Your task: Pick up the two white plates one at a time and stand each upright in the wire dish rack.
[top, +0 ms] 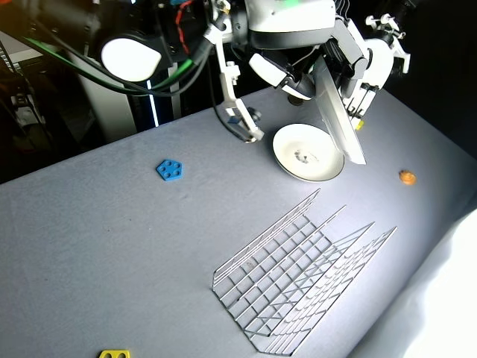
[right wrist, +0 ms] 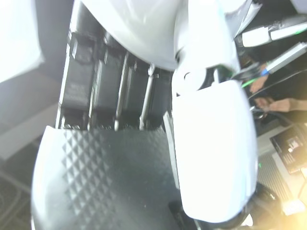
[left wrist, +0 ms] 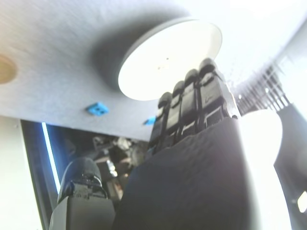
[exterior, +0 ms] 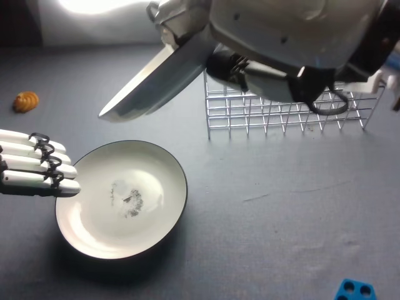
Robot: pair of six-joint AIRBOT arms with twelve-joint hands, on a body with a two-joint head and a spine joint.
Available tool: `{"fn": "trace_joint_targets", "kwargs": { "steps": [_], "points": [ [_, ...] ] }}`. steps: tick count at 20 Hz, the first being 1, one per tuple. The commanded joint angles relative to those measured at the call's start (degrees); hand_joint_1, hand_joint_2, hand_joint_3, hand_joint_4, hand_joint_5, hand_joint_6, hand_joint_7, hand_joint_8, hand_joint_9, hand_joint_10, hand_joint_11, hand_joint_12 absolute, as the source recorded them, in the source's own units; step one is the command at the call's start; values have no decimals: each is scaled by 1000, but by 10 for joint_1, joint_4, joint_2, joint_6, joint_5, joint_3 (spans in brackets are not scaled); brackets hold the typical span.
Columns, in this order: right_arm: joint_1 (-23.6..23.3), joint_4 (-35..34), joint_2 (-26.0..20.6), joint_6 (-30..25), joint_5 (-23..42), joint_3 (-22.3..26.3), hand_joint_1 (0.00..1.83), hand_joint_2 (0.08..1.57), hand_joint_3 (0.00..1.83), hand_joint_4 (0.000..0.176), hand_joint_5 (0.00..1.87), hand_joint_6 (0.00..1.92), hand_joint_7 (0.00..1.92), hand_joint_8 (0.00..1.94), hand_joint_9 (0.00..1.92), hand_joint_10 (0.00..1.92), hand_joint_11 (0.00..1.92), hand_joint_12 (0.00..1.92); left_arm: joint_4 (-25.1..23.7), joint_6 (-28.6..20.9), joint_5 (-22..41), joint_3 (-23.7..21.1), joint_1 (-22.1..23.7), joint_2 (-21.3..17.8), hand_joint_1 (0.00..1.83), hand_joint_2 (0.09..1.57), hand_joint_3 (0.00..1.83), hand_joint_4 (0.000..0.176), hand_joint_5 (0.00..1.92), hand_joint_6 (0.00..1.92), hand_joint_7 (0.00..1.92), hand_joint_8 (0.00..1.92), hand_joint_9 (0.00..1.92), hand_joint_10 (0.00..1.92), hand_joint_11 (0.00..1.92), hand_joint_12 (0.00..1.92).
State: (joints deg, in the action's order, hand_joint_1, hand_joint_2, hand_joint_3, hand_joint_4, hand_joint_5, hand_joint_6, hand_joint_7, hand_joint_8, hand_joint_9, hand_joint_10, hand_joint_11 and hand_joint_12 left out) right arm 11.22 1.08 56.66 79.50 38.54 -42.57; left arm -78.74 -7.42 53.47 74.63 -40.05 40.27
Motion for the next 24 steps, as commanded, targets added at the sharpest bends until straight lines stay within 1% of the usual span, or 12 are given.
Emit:
{"fn": "trace_joint_targets", "kwargs": {
  "steps": [1,3,5,7,9,11,12,16,19,20,21,24],
  "points": [
    [-14,8,-6,3,89,5,1383,1083,0,0,954,983,1079,792,988,1047,829,884,29,0,15,2,7,1,0,1062,1,0,0,0,0,0,0,0,0,0],
    [-17,3,-20,3,89,11,1381,1086,1,0,950,999,1059,814,985,1051,832,883,23,0,9,-2,9,7,0,1064,2,0,0,0,0,0,0,0,0,0],
    [-18,0,-36,3,88,21,1382,1085,0,0,946,1017,1075,785,985,1044,852,864,18,0,0,-7,12,13,0,1062,1,0,1,1,0,0,0,0,0,0],
    [-19,0,-49,3,88,28,1385,1077,0,0,962,978,1099,759,1002,1015,874,852,15,-1,-4,-11,15,16,0,1060,0,0,0,0,0,0,0,0,0,0],
    [-23,-10,-62,4,90,33,1382,1086,0,0,944,1002,1076,792,982,1056,855,865,14,-5,-4,-14,21,19,0,1061,0,0,0,0,0,0,0,0,0,0],
    [-28,-25,-77,4,90,37,1382,1087,0,0,934,1012,1080,793,978,1060,851,867,-11,-5,-21,-17,28,20,0,1057,0,0,0,0,0,0,0,0,0,0],
    [-29,-28,-83,3,90,38,1385,1078,0,0,953,974,1099,762,1002,1029,865,881,-20,-5,-31,-18,30,22,0,1062,1,0,0,0,0,0,0,0,0,0],
    [-22,-31,-99,3,84,43,1384,1082,1,0,940,1000,1100,771,983,1040,856,831,-33,-5,-52,-21,30,23,0,1063,1,0,0,0,0,0,0,0,0,0],
    [-11,-33,-108,12,105,44,1385,1076,0,0,967,976,1109,742,993,1019,869,830,-32,-6,-53,-20,31,26,0,1056,0,0,0,0,0,0,0,0,0,0],
    [-6,-33,-112,14,113,44,1388,1066,1,0,973,958,1133,692,1026,983,899,813,-32,-11,-53,-21,31,27,0,1057,0,0,1,0,2,0,0,0,0,0],
    [-6,-33,-113,17,109,44,1388,1066,1,0,973,958,1133,692,1026,983,899,813,-32,-16,-52,-23,31,26,0,1057,0,0,1,0,2,0,0,0,0,0],
    [-4,-33,-115,18,106,46,1383,1082,0,0,947,997,1094,766,989,1039,876,845,-32,-19,-50,-28,31,24,0,1058,0,0,0,0,0,0,0,0,0,0]
  ]
}}
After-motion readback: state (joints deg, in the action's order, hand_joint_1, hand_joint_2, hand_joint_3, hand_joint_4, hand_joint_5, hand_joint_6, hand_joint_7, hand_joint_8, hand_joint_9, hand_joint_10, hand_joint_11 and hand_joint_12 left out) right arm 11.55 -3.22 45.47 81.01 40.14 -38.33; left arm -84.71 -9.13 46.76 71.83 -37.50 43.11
